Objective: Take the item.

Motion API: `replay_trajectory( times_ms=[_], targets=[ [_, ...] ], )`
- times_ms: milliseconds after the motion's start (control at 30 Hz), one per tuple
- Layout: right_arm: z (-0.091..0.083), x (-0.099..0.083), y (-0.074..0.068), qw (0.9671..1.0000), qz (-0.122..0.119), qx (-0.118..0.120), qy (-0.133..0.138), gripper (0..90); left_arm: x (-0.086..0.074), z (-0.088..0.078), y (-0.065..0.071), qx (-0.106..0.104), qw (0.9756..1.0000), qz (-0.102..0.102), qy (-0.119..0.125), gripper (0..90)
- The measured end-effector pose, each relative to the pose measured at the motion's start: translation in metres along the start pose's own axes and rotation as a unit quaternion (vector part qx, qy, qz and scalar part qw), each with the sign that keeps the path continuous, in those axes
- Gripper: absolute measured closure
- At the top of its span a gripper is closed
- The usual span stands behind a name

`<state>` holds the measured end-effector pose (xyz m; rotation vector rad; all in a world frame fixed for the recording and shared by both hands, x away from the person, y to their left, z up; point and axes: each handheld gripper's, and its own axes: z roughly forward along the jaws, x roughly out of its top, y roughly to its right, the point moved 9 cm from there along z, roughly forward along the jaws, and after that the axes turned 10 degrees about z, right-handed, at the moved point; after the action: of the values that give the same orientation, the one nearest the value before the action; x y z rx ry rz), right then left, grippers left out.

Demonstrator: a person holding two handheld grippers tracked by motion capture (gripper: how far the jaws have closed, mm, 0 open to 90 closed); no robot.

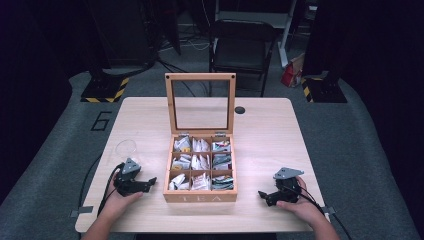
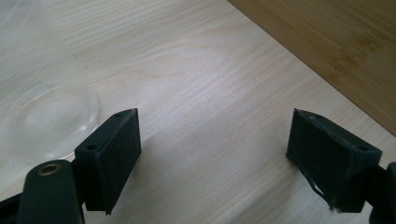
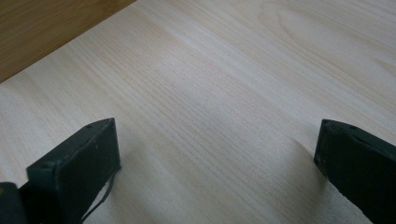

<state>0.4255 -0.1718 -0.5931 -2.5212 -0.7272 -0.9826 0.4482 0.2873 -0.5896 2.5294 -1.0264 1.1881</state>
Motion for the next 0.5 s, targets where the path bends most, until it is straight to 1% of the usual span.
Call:
replay_trajectory(
  times_ms=[500],
  targets=[
    [0.0001, 0.0001, -0.0002, 1.0, 0.003, -0.001, 0.001, 0.0, 0.0, -0.0002, -0.0002, 0.002, 1.0, -0.001, 0.0, 17.6]
  ],
)
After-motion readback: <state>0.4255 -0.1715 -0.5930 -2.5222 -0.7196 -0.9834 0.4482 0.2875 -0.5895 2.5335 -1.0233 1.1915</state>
